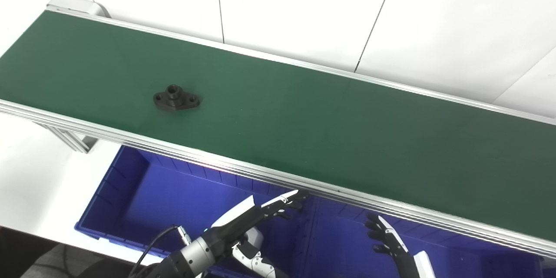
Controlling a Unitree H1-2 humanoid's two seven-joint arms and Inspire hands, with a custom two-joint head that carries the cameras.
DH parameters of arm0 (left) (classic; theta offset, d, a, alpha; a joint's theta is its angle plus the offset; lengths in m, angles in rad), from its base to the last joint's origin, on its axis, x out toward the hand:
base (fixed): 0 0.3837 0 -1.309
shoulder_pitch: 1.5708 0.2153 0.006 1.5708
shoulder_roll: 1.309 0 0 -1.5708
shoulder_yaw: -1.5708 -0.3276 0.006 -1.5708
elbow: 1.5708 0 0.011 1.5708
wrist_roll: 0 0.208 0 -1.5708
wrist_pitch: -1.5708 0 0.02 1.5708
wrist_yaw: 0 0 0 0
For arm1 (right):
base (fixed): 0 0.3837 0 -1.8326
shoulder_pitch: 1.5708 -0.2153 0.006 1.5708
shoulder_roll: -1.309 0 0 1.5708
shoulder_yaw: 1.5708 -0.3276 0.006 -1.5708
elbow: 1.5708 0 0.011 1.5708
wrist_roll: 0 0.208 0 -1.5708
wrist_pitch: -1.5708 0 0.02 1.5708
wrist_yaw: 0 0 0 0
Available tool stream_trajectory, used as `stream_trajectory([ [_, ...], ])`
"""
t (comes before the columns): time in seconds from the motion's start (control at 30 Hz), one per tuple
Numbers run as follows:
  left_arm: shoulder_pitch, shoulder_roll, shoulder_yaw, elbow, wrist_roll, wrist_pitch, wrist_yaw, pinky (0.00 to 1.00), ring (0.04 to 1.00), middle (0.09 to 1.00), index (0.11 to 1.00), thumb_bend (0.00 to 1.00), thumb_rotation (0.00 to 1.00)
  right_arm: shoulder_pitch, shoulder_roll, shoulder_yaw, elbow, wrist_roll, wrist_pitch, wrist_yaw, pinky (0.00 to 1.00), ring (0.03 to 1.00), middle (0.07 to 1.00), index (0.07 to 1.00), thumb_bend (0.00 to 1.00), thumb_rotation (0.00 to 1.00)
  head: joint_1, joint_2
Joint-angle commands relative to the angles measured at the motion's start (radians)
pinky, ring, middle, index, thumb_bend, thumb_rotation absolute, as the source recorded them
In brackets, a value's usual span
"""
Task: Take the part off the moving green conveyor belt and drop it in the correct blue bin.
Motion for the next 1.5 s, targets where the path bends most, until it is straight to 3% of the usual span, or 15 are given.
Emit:
stream_trajectory([
  [0.0,-0.005,0.010,0.002,-0.025,-0.019,-0.035,0.004,0.81,0.908,0.966,0.962,0.74,0.36,0.012,0.008,0.005,-0.023,-0.001,-0.043,-0.018,0.72,0.815,0.843,0.879,0.84,0.28,-0.025,0.004],
  [0.33,0.000,0.035,0.017,-0.041,-0.015,-0.047,0.007,0.85,0.928,0.968,0.969,0.73,0.40,0.014,0.023,0.028,-0.024,-0.024,-0.053,-0.037,0.71,0.801,0.835,0.872,0.85,0.28,-0.195,0.033],
  [0.53,-0.001,0.043,0.024,-0.046,0.008,-0.051,0.011,0.87,0.923,0.960,0.971,0.71,0.46,0.014,0.030,0.040,-0.030,-0.020,-0.055,-0.042,0.70,0.794,0.833,0.870,0.85,0.24,-0.227,0.037],
  [0.7,-0.004,0.044,0.026,-0.038,-0.016,-0.055,0.004,0.87,0.925,0.964,0.976,0.68,0.42,0.015,0.038,0.043,-0.030,-0.018,-0.057,-0.053,0.72,0.801,0.835,0.866,0.84,0.24,-0.249,0.038],
  [1.07,-0.017,0.043,0.029,-0.014,-0.039,-0.078,-0.003,0.87,0.929,0.974,0.986,0.66,0.40,0.020,0.076,0.007,-0.054,0.003,-0.176,-0.164,0.69,0.768,0.812,0.845,0.77,0.18,-0.296,0.055],
  [1.23,-0.022,0.041,0.028,-0.016,-0.032,-0.069,-0.002,0.86,0.923,0.970,0.988,0.66,0.42,-0.021,0.072,-0.028,-0.142,-0.008,-0.161,-0.152,0.70,0.784,0.817,0.846,0.75,0.23,-0.298,0.065],
  [1.47,-0.041,0.037,0.025,0.003,-0.039,-0.080,-0.006,0.87,0.929,0.973,0.988,0.65,0.43,-0.147,0.059,-0.105,-0.232,0.008,-0.052,-0.075,0.74,0.789,0.813,0.849,0.75,0.29,-0.284,0.073],
])
